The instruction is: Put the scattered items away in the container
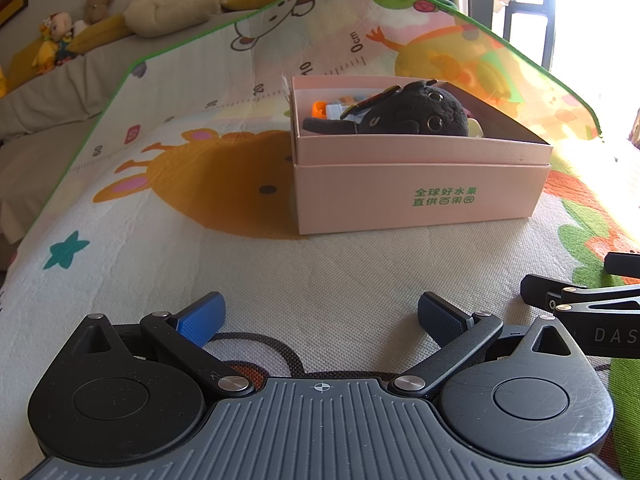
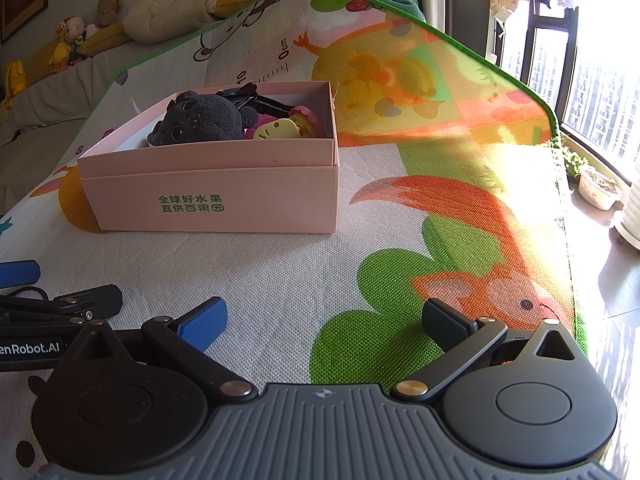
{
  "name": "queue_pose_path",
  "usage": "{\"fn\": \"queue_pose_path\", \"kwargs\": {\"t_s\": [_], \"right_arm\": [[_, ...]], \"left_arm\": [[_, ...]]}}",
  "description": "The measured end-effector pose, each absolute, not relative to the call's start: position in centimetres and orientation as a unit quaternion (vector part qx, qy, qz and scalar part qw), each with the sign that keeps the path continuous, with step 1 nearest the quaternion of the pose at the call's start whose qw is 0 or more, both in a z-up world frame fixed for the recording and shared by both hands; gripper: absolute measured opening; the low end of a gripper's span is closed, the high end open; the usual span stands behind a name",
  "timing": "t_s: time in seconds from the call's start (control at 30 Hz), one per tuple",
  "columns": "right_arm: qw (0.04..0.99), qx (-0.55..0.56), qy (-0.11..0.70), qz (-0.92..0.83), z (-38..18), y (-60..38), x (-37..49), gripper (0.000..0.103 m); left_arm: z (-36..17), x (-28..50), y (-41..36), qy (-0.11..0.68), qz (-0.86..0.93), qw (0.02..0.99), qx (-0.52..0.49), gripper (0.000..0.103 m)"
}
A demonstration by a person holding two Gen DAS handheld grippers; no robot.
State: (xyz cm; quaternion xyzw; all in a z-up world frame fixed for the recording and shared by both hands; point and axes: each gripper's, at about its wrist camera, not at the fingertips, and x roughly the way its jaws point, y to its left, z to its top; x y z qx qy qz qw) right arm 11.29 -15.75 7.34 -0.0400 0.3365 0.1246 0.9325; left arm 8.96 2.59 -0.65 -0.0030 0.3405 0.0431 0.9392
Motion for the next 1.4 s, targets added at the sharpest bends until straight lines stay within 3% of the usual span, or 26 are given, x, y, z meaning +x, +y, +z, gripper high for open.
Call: {"fn": "queue_pose_path", "kwargs": {"t_s": [1.4], "right_arm": [[0.933, -0.04, 0.336, 0.124, 7.3, -15.77, 11.27, 0.103]], "left_arm": [[-0.3, 8.8, 2.16, 0.362, 0.053, 0.931, -0.007, 0.103]]}}
